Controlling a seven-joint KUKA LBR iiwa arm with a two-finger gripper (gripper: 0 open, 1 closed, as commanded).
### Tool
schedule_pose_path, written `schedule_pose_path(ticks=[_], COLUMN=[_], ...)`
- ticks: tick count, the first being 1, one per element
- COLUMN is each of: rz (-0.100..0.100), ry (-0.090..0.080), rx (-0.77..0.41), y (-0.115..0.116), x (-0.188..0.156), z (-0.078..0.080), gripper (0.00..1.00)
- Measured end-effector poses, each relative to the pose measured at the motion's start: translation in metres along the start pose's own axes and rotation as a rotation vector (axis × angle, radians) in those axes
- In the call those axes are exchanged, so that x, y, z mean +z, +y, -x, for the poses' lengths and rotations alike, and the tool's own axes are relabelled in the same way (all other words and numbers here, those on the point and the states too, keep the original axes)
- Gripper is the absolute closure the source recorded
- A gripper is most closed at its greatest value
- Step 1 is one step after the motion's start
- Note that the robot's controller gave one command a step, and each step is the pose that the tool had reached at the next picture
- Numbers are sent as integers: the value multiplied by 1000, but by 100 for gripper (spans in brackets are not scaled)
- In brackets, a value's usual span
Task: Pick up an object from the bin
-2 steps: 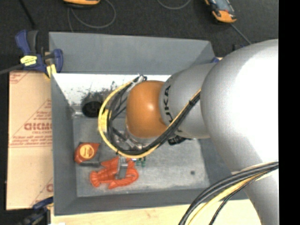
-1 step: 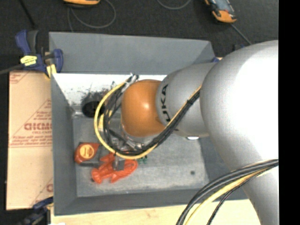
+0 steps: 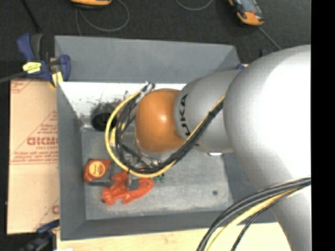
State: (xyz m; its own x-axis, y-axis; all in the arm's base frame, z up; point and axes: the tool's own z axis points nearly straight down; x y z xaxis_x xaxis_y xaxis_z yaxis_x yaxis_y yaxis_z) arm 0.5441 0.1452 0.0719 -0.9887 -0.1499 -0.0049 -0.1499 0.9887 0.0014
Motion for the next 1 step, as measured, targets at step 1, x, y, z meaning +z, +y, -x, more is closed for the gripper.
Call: schedule_pose_path(ticks=[1], rz=[1], ry=[2], rx=[-3], y=[26], x=[-124], z=[-25], gripper=[100])
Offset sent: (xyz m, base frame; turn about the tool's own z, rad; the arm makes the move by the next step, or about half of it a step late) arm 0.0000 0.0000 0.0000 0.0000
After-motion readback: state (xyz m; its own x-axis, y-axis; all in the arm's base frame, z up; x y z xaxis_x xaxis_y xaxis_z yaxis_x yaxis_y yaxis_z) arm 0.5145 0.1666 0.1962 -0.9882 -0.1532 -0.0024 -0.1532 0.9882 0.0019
